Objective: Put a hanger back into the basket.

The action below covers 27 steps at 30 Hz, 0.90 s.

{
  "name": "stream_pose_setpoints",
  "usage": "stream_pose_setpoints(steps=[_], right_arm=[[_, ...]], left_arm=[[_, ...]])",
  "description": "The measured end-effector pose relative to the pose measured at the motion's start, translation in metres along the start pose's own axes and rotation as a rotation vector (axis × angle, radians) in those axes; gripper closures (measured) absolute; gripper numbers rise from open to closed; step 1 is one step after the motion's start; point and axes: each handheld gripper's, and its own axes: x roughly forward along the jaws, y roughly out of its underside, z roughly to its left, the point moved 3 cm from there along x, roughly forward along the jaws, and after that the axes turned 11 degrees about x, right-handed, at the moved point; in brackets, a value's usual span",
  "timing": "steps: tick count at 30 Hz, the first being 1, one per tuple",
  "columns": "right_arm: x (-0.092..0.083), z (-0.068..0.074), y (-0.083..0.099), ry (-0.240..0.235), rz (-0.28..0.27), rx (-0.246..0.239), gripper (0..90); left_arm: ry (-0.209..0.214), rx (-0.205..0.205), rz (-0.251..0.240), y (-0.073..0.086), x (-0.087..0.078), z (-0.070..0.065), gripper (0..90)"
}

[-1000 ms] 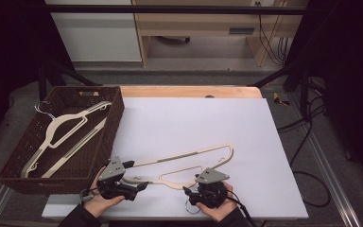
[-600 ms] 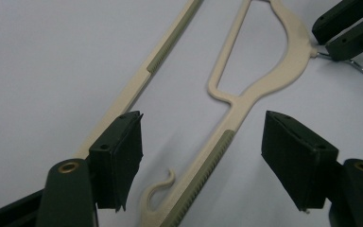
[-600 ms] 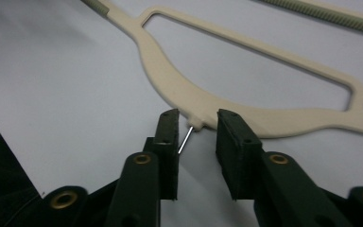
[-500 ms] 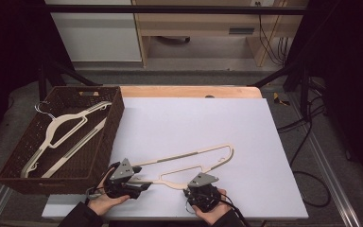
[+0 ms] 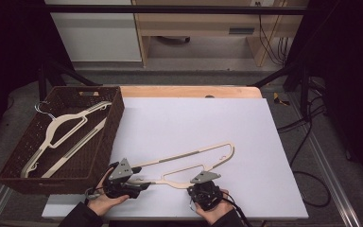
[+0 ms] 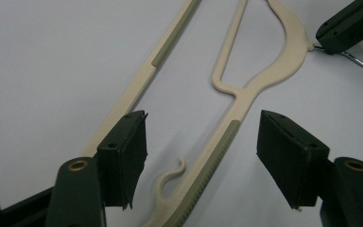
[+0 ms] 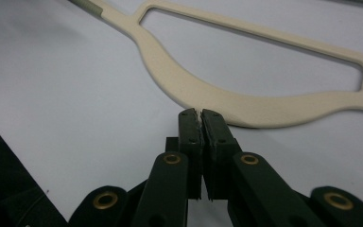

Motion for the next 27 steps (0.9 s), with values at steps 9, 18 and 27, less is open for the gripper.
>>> stream_pose_setpoints(steps=[9,18,27], right_arm=[[-0.007,-0.018,0.004,0.047,-0.024,0.065,88.1],[-0.007,-0.016,0.004,0.072,-0.017,0.094,89.0],[-0.019,-0.023,-0.008,0.04,-0.055,0.111,89.4]], left_arm=[[-0.004,-0.014,-0.009,0.0,-0.002,0.0,34.0],[-0.015,-0.047,-0.035,-0.002,-0.004,0.001,32.5],[0.008,0.017,-0.009,-0.02,0.012,-0.01,32.5]])
